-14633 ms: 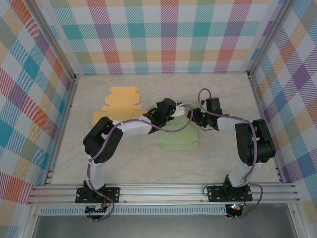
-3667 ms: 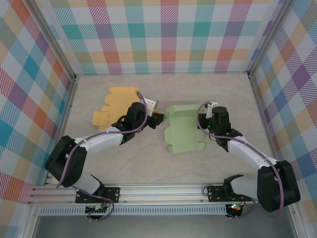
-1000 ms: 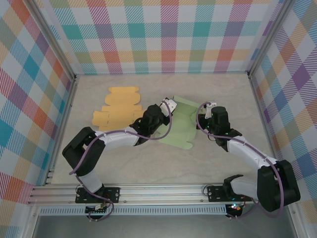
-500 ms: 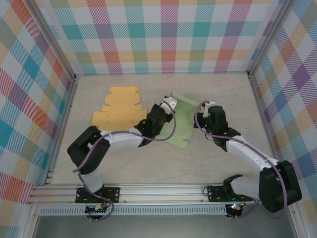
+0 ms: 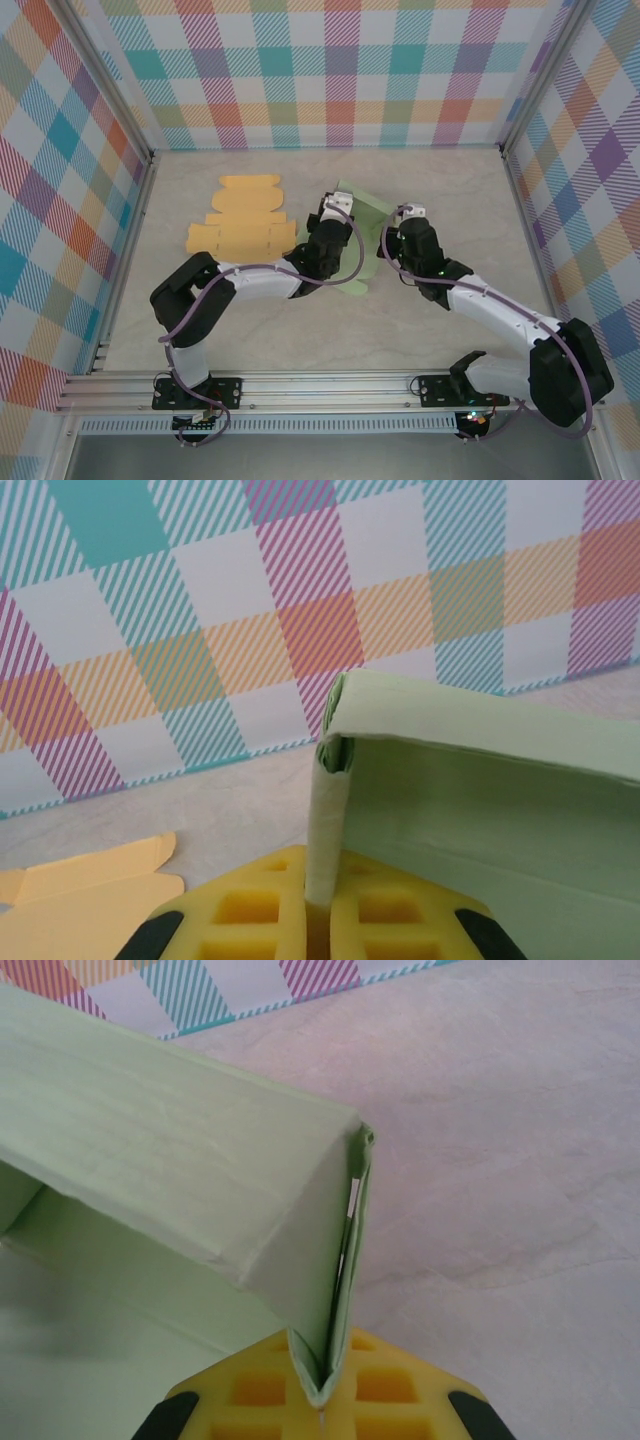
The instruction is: Fold the paper box
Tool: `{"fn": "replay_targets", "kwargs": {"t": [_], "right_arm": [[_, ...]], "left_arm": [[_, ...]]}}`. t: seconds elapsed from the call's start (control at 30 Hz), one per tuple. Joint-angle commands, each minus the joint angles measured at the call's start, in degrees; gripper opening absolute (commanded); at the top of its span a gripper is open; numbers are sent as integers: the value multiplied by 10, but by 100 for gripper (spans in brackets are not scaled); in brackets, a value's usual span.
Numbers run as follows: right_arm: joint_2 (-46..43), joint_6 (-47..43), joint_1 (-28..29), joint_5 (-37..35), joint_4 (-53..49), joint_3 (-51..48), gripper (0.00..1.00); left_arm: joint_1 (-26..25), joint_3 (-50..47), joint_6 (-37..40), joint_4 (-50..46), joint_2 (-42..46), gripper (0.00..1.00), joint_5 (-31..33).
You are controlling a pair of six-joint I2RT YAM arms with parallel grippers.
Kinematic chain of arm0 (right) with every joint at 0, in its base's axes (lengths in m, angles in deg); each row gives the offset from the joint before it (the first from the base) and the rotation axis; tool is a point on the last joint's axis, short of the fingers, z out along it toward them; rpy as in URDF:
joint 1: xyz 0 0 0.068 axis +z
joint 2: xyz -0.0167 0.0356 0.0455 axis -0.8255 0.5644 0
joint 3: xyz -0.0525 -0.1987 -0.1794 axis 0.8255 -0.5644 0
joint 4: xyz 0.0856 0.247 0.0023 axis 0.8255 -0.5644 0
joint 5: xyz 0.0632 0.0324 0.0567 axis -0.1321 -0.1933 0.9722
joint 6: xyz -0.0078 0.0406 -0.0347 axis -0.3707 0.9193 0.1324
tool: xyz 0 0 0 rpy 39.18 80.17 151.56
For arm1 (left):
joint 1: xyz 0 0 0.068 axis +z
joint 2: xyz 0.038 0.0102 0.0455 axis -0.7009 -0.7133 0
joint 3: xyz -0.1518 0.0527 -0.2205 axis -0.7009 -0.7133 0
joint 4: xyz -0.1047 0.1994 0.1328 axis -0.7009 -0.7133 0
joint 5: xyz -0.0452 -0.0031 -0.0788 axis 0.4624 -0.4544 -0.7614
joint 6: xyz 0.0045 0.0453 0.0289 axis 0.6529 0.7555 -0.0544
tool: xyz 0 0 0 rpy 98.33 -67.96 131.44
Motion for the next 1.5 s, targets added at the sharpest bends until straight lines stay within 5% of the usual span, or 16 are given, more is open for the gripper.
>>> {"fn": "replay_targets", "kwargs": {"t": [0.0,0.27,0.63,0.8,0.97,1.47], "right_arm": [[13,23,6,-12,-47,12,0],[17,44,6,-40,-137,51,0],[31,24,-23,23,-371,158,0],[65,-21,-60,165,-463,205,0],[137,-77,-84,226,-531,249,0],[371,-128,-100,193,-621,404,8]], "left_arm": [[19,5,-74,11,30,14,-20],[19,-42,-125,-81,110,48,-215],[17,-120,-269,-238,303,100,-324],[21,-106,-321,-362,348,100,-258],[26,-72,-320,-443,324,100,-273],[49,-84,-350,-468,299,100,-255]]}}
